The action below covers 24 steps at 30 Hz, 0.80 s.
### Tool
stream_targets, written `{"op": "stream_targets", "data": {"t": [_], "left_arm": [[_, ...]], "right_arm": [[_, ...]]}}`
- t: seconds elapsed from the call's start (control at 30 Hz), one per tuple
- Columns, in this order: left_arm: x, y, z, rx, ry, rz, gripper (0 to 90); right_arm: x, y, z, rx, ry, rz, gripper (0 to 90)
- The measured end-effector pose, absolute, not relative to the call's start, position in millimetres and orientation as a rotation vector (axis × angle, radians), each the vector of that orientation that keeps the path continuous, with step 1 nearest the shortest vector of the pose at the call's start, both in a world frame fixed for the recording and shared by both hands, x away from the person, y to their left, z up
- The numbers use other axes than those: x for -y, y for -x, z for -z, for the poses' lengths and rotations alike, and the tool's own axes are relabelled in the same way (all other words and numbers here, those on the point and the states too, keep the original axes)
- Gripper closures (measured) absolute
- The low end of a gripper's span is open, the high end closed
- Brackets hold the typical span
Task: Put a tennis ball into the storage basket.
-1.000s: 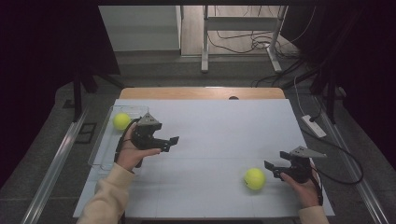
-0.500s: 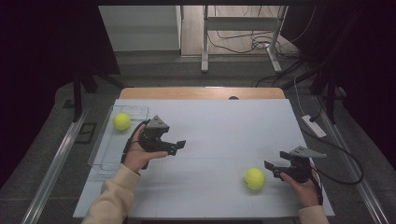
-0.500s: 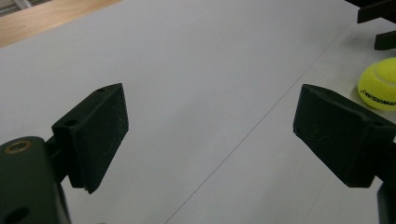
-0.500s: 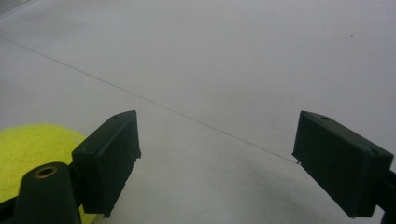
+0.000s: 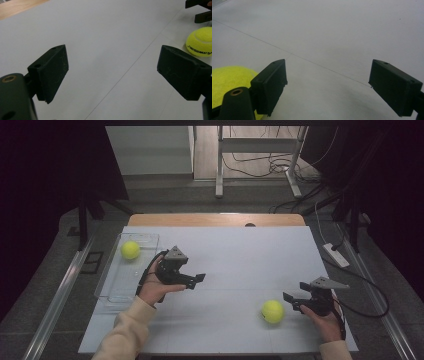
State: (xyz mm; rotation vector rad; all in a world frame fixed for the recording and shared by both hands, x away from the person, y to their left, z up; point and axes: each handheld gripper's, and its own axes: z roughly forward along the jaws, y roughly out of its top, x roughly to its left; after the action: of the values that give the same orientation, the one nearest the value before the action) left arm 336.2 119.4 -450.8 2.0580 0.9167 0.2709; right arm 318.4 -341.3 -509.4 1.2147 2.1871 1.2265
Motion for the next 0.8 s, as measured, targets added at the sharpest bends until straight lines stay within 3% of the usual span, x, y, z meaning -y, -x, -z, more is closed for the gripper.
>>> {"op": "stream_targets", "data": {"t": [0.8], "left_arm": [[-83, -336, 459, -0.823, -2.111, -0.220, 11.0]], "right_arm": [[341, -318, 510, -2.188, -1.216, -1.222, 14.9]]}}
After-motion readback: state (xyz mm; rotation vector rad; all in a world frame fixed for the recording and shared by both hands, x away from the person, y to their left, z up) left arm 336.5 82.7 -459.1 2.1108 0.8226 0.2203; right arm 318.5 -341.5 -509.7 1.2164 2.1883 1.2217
